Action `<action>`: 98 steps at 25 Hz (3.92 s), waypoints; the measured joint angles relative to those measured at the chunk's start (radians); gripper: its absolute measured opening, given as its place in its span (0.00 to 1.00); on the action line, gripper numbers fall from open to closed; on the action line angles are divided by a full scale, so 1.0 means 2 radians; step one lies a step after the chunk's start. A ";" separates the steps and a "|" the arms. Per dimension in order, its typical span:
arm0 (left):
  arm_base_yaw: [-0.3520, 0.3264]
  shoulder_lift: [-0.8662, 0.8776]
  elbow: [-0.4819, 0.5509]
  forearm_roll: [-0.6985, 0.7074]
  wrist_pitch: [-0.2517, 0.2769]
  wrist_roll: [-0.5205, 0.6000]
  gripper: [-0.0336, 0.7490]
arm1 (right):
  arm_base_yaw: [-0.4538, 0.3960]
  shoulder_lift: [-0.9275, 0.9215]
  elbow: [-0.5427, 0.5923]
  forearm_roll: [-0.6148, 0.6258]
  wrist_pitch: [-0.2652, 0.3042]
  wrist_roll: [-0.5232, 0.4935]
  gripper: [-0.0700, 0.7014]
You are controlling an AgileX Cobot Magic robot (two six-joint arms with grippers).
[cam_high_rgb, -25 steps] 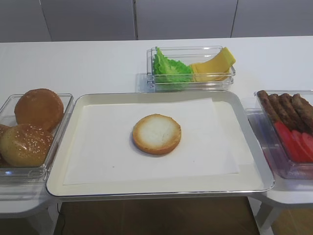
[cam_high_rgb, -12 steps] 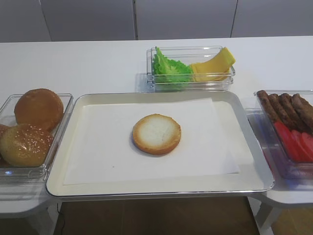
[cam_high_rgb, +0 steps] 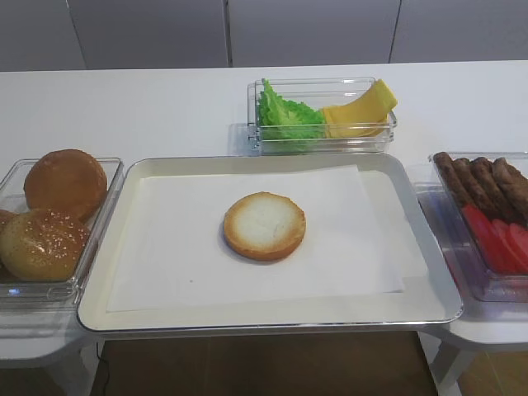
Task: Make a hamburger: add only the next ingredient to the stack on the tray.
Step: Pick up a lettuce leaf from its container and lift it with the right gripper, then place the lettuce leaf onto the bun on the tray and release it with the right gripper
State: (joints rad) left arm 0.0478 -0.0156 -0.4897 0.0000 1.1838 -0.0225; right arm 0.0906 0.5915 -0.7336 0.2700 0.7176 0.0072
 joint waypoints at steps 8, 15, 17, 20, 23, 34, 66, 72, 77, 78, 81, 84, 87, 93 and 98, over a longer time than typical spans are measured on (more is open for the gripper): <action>0.000 0.000 0.000 0.000 0.000 0.000 0.43 | 0.000 0.196 -0.113 0.058 -0.023 -0.059 0.68; 0.000 0.000 0.000 0.000 0.000 0.000 0.43 | 0.001 0.350 -0.222 0.146 -0.024 -0.132 0.68; 0.000 0.000 0.000 0.000 0.000 0.000 0.43 | 0.003 0.388 -0.256 0.159 -0.023 -0.145 0.68; 0.000 0.000 0.000 0.000 0.000 0.000 0.43 | 0.021 0.449 -0.308 0.162 -0.022 -0.154 0.68; 0.000 0.000 0.000 0.000 0.000 0.000 0.43 | 0.046 0.509 -0.363 0.162 -0.022 -0.162 0.68; 0.000 0.000 0.000 0.000 0.000 0.000 0.43 | 0.105 0.706 -0.533 0.167 -0.003 -0.170 0.68; 0.000 0.000 0.000 0.000 0.000 0.000 0.43 | 0.130 0.782 -0.570 0.195 0.025 -0.199 0.16; 0.000 0.000 0.000 0.000 0.000 0.000 0.43 | 0.130 0.782 -0.570 0.195 0.025 -0.204 0.13; 0.000 0.000 0.000 0.000 0.000 0.000 0.43 | 0.130 0.776 -0.570 0.192 0.027 -0.205 0.13; 0.000 0.000 0.000 0.000 0.000 0.000 0.43 | 0.130 0.773 -0.570 0.192 0.028 -0.205 0.13; 0.000 0.000 0.000 0.000 0.000 0.000 0.43 | 0.130 0.762 -0.570 0.191 0.030 -0.205 0.13; 0.000 0.000 0.000 0.000 0.000 0.000 0.43 | 0.130 0.751 -0.570 0.186 0.038 -0.205 0.13; 0.000 0.000 0.000 0.000 0.000 0.000 0.43 | 0.130 0.740 -0.570 0.171 0.047 -0.197 0.13; 0.000 0.000 0.000 0.000 0.000 0.000 0.43 | 0.130 0.690 -0.570 0.143 0.069 -0.184 0.13; 0.000 0.000 0.000 0.000 0.000 0.000 0.43 | 0.130 0.653 -0.570 0.140 0.110 -0.173 0.13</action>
State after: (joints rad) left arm 0.0478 -0.0156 -0.4897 0.0000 1.1838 -0.0225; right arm 0.3497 1.8983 -1.8729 0.5505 0.9377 -0.3391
